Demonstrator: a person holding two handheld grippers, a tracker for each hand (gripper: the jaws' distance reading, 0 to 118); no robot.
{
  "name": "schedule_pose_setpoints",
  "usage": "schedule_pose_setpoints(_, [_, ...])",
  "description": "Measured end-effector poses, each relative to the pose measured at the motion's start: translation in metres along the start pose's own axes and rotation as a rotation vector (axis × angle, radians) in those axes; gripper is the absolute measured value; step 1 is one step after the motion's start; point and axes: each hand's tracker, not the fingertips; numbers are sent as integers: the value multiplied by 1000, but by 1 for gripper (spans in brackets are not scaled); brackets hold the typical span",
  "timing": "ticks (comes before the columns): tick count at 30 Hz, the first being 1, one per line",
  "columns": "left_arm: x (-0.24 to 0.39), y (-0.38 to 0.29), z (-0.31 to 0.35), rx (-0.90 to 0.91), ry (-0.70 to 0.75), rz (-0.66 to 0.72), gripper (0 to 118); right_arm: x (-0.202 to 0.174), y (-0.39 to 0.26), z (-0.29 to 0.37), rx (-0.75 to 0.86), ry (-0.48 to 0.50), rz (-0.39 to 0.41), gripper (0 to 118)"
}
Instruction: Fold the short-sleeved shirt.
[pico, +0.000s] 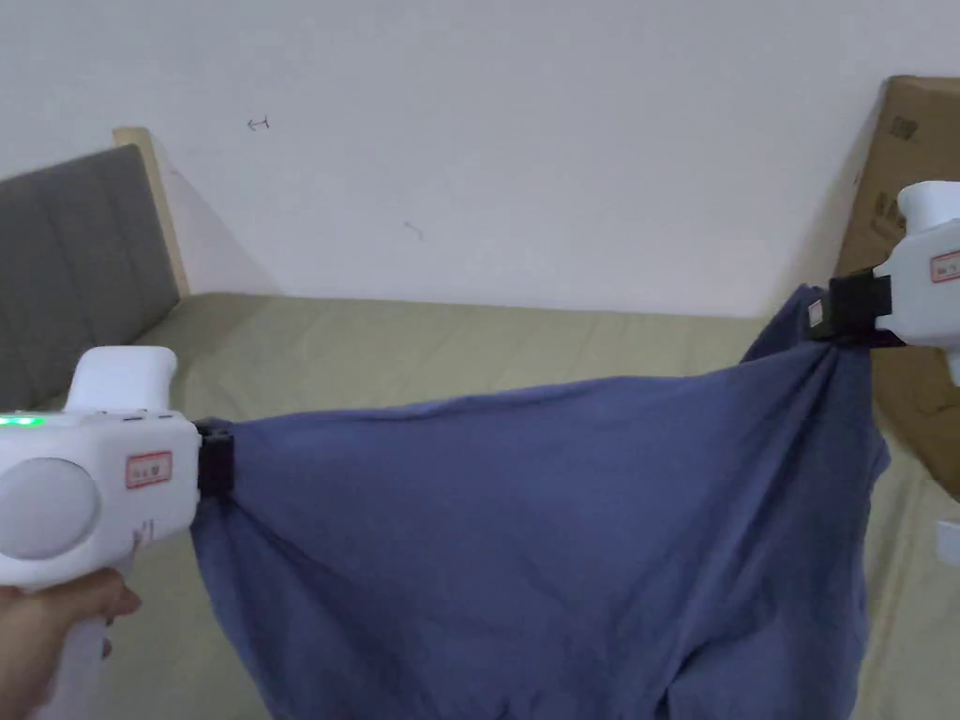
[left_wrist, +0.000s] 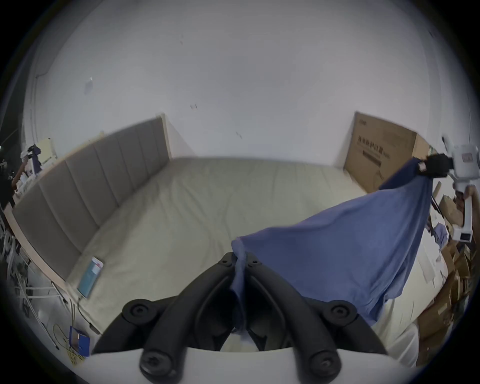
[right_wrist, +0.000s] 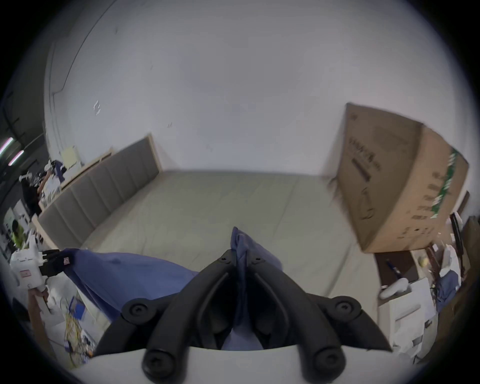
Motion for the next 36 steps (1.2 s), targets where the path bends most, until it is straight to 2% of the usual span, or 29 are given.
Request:
schedule_pose_setpoints(4, [-7,42,29,83,23,-25,2,28,17,50,82,28,-87,5])
schedule_pose_setpoints(6, [-7,62,39,118,-22,-15,2,32,23,67,105,84,-116,5])
schedule_pose_setpoints(9, [-1,92,47,154,-26,-42,2,27,32,83,117,38,-75,5])
schedule_pose_setpoints(14, [7,138,53,207,-6,-78,2,24,59,100,163,53,-93,5])
schedule_pose_setpoints(16, [7,160,52,220,-12,-77,2,24,76,102,190,57,-124,5])
schedule_pose_setpoints(22, [11,229,43,272,-17,-89,2,15,137,90,232,25,-109,5])
schedule_pose_setpoints(28, [19,300,9,315,-1,-79,2,15,210,62,287,12,-124,5])
schedule_pose_setpoints(32, [28,351,-18,340,6,-123,2,21,261,49,321,21,-164,5])
schedule_pose_setpoints(36, [33,393,-31,395,-7,-60,2,23,297,46,368,22,-149,5])
